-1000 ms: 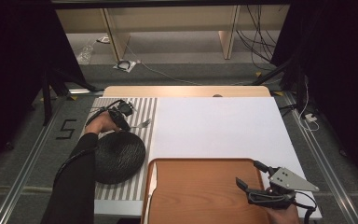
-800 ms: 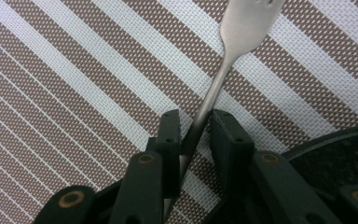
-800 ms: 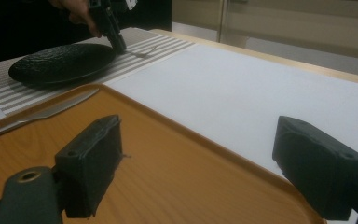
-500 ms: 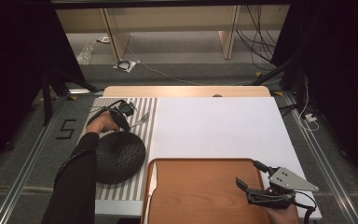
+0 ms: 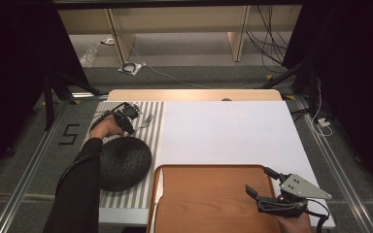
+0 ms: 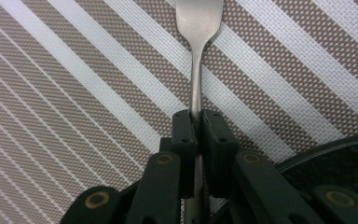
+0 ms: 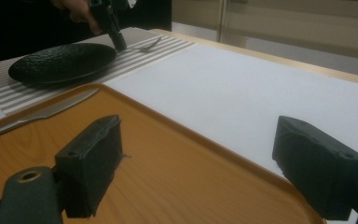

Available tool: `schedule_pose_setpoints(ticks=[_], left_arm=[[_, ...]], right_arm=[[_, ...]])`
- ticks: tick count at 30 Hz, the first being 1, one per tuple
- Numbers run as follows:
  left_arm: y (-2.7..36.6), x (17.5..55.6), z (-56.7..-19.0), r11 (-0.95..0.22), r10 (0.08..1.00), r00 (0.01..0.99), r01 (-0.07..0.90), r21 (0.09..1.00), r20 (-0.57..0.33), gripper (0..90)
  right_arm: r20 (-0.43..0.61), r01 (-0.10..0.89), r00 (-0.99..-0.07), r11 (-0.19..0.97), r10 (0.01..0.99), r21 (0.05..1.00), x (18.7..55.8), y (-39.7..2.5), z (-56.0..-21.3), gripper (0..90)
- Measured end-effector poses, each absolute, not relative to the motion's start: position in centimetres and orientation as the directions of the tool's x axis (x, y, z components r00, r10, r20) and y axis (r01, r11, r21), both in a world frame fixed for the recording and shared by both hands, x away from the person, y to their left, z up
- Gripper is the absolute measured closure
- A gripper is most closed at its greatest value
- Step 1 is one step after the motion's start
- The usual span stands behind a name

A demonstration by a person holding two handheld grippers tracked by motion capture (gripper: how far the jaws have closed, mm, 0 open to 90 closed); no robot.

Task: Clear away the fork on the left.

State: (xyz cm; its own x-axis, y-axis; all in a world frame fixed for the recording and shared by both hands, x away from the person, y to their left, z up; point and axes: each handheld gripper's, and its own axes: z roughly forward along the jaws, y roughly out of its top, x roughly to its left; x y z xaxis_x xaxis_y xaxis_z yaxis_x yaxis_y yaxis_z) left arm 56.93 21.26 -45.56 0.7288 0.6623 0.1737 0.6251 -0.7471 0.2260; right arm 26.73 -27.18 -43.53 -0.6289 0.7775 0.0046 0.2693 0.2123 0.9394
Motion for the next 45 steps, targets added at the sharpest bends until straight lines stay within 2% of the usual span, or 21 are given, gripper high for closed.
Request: schedule_pose_setpoints(ticks=[8, 20, 26, 30, 45], left_arm=[[21.9, 56.9, -43.8, -0.747, 0.665, 0.696, 0.606, 0.275, 0.273, 84.1], [21.9, 55.2, -40.5, -0.758, 0.650, 0.698, 0.568, 0.321, 0.299, 84.0], [21.0, 53.8, -38.8, -0.748, 0.659, 0.697, 0.567, 0.345, 0.283, 84.0], [20.0, 52.6, -38.0, -0.732, 0.667, 0.709, 0.565, 0.381, 0.231, 84.0], [16.9, 45.8, -36.6, -0.754, 0.599, 0.776, 0.463, 0.465, 0.198, 84.0]], right_arm=[[0.007, 0.266, -0.627, 0.206, 0.779, 0.942, 26.8, -27.2, -43.5, 16.7], [-0.001, 0.263, -0.628, 0.213, 0.778, 0.941, 26.7, -27.1, -43.5, 16.8], [0.003, 0.267, -0.626, 0.211, 0.780, 0.940, 26.7, -27.2, -43.4, 16.8], [-0.001, 0.271, -0.625, 0.218, 0.781, 0.938, 26.7, -27.2, -43.4, 16.8], [-0.002, 0.269, -0.623, 0.216, 0.782, 0.939, 26.5, -27.2, -43.3, 16.8]])
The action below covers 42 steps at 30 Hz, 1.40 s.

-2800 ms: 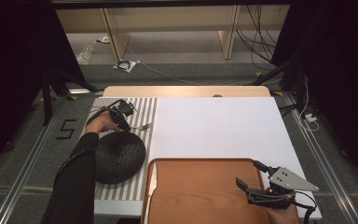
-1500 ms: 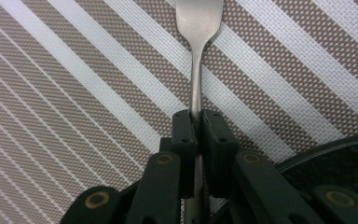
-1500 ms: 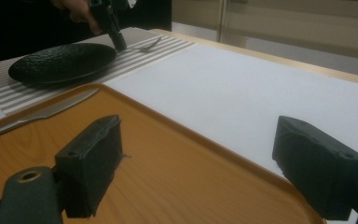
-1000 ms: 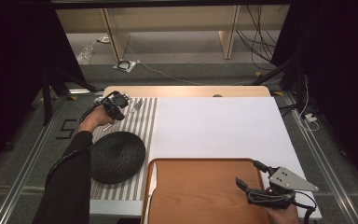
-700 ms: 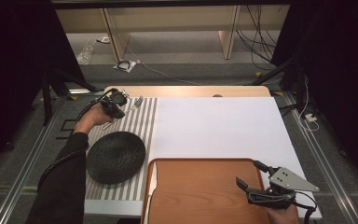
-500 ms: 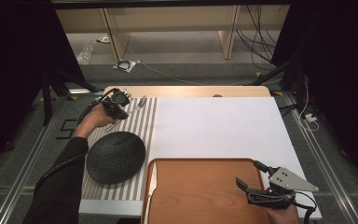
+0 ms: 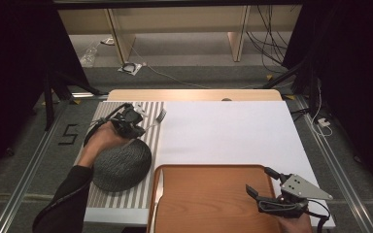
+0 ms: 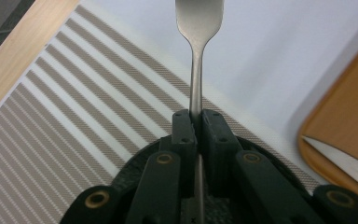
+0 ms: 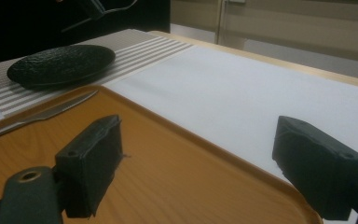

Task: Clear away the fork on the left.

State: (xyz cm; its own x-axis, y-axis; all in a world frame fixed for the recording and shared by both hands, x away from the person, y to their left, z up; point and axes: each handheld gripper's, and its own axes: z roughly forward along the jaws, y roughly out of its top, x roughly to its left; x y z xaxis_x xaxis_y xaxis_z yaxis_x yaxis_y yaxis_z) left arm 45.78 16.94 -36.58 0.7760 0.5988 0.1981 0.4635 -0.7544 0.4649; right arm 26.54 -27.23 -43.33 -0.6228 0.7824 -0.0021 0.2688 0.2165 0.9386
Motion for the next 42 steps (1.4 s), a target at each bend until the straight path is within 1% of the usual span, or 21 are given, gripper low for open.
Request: schedule_pose_setpoints(ticks=[5, 9, 10, 16, 19, 22, 32, 42], left_arm=[[16.2, 43.4, -37.1, -0.756, 0.575, 0.796, 0.429, 0.494, 0.188, 84.0], [15.8, 42.1, -37.5, -0.761, 0.559, 0.810, 0.416, 0.497, 0.178, 84.0], [15.8, 41.7, -37.7, -0.757, 0.558, 0.813, 0.417, 0.503, 0.165, 84.0], [15.6, 40.5, -38.3, -0.771, 0.542, 0.826, 0.416, 0.482, 0.153, 84.0], [15.6, 39.8, -38.5, -0.749, 0.564, 0.817, 0.443, 0.493, 0.123, 84.0], [15.6, 39.0, -38.6, -0.743, 0.564, 0.819, 0.445, 0.499, 0.109, 84.0], [14.2, 37.3, -38.8, -0.771, 0.527, 0.843, 0.423, 0.476, 0.104, 84.0], [12.3, 35.2, -39.3, -0.794, 0.489, 0.869, 0.406, 0.451, 0.079, 84.0]], right_arm=[[0.003, 0.264, -0.624, 0.207, 0.782, 0.942, 26.6, -27.2, -43.4, 16.8], [0.001, 0.264, -0.623, 0.210, 0.782, 0.941, 26.5, -27.1, -43.4, 16.8], [0.001, 0.264, -0.623, 0.210, 0.782, 0.941, 26.5, -27.1, -43.4, 16.8], [-0.003, 0.261, -0.623, 0.212, 0.782, 0.942, 26.6, -27.1, -43.4, 16.8], [-0.003, 0.262, -0.623, 0.212, 0.782, 0.941, 26.5, -27.1, -43.3, 16.8], [-0.004, 0.258, -0.621, 0.209, 0.784, 0.943, 26.4, -27.3, -43.3, 16.8], [-0.007, 0.263, -0.618, 0.216, 0.786, 0.940, 26.3, -27.4, -43.2, 16.8], [-0.012, 0.249, -0.621, 0.212, 0.784, 0.945, 26.3, -27.4, -43.2, 16.8]])
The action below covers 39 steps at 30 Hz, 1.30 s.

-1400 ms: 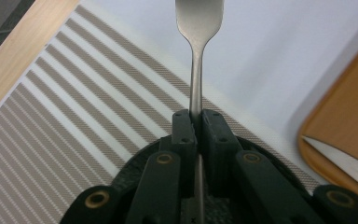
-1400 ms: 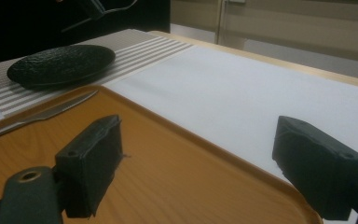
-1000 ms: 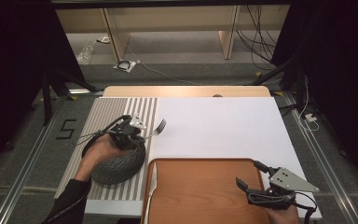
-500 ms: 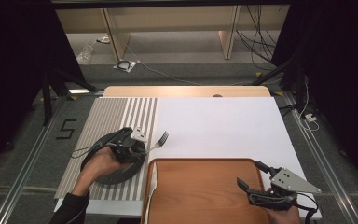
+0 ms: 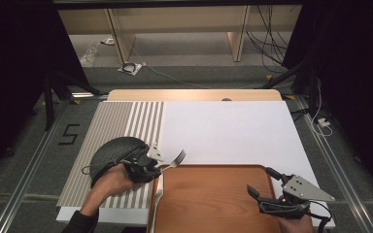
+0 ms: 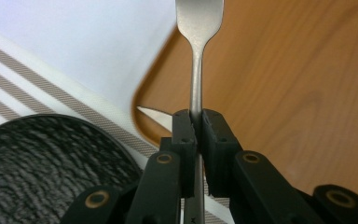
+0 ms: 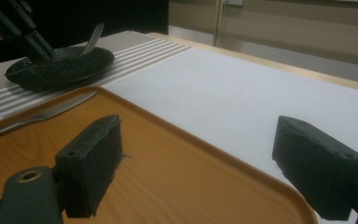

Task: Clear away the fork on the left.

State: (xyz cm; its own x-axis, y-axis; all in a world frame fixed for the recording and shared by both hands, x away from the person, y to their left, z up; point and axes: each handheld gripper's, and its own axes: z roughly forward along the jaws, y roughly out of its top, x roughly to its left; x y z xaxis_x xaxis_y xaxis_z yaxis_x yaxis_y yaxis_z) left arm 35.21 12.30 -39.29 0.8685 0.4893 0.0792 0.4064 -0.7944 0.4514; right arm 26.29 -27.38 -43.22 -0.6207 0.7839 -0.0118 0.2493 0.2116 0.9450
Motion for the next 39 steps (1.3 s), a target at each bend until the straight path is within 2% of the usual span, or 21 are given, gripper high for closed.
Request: schedule_pose_setpoints(ticks=[39], left_arm=[[5.6, 28.8, -42.7, -0.891, 0.316, 0.948, 0.306, 0.336, -0.026, 84.0]], right_arm=[[-0.012, 0.256, -0.617, 0.215, 0.787, 0.943, 26.3, -27.3, -43.3, 16.8]])
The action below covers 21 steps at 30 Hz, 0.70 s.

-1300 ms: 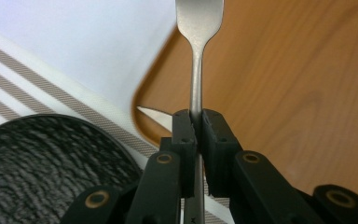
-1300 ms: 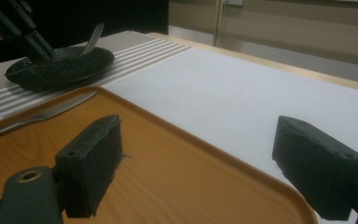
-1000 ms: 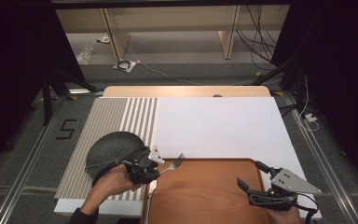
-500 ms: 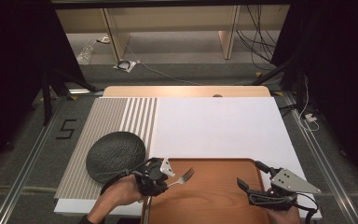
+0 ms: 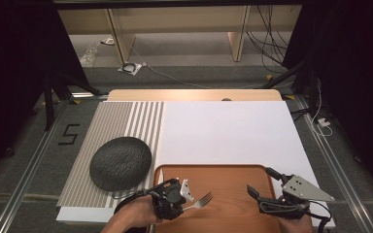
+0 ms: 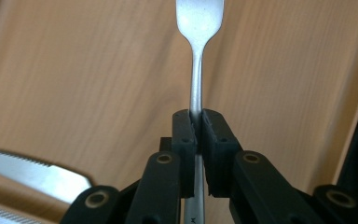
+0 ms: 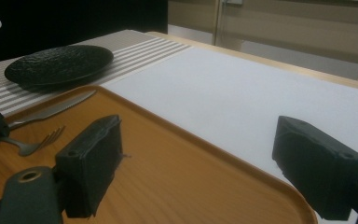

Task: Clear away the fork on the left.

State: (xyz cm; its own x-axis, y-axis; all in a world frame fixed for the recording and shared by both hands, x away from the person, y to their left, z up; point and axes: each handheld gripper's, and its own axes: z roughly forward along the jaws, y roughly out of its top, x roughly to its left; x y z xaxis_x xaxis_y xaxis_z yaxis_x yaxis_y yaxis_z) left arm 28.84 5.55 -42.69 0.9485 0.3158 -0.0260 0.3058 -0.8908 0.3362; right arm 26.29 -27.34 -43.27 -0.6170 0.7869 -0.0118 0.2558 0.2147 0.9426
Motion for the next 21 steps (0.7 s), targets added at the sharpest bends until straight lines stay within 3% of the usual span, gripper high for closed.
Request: schedule_pose_setpoints(ticks=[21], left_arm=[[4.1, 27.2, -44.4, -0.911, 0.277, 0.958, 0.288, 0.296, -0.077, 83.9]], right_arm=[[-0.016, 0.260, -0.618, 0.223, 0.786, 0.940, 26.2, -27.3, -43.2, 16.9]])
